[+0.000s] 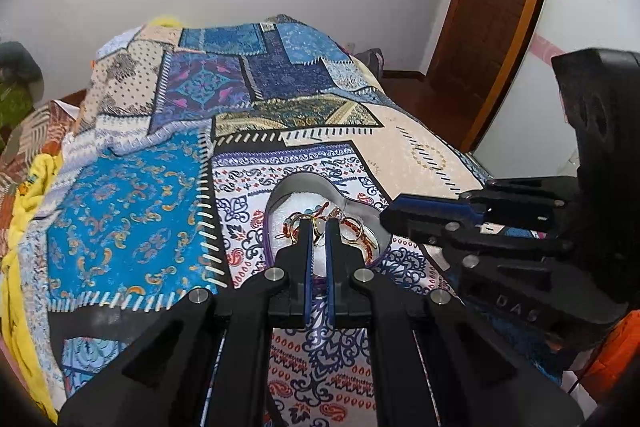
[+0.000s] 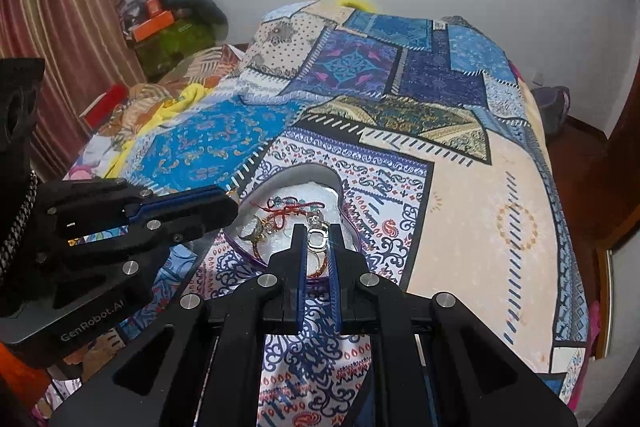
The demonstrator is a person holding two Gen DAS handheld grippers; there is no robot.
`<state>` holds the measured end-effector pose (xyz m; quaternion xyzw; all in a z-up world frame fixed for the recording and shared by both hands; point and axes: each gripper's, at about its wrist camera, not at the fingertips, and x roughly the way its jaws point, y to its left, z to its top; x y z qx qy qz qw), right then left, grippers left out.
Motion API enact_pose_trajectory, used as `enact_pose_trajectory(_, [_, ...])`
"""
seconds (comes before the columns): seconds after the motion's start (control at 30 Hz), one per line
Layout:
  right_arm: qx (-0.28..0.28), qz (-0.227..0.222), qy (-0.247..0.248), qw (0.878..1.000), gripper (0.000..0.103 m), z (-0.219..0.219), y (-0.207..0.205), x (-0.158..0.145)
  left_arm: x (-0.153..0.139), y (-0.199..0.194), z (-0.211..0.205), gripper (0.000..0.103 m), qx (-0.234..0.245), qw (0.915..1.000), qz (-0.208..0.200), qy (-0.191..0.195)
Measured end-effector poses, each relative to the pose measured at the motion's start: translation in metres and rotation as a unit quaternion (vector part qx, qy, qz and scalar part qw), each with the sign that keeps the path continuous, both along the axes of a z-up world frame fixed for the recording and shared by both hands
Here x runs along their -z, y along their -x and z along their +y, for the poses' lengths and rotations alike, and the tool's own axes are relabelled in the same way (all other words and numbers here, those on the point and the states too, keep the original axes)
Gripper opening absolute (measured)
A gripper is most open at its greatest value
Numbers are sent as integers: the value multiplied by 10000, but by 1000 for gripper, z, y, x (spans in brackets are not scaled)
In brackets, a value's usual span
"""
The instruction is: Organize jewelry
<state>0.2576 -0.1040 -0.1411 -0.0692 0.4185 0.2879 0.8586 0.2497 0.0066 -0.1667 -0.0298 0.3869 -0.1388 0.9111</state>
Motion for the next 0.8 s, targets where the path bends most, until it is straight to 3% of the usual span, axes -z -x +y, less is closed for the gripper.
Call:
enact_pose_trajectory(0.37, [-203,239,131,9994,9,6,-6,15,18,-12,-3,4,168,9994,273,152])
enact_pose_trajectory(0.8, [-86,326,354,9988,12,8,-7,12,1,-2,11,4,-114,9998,91,102])
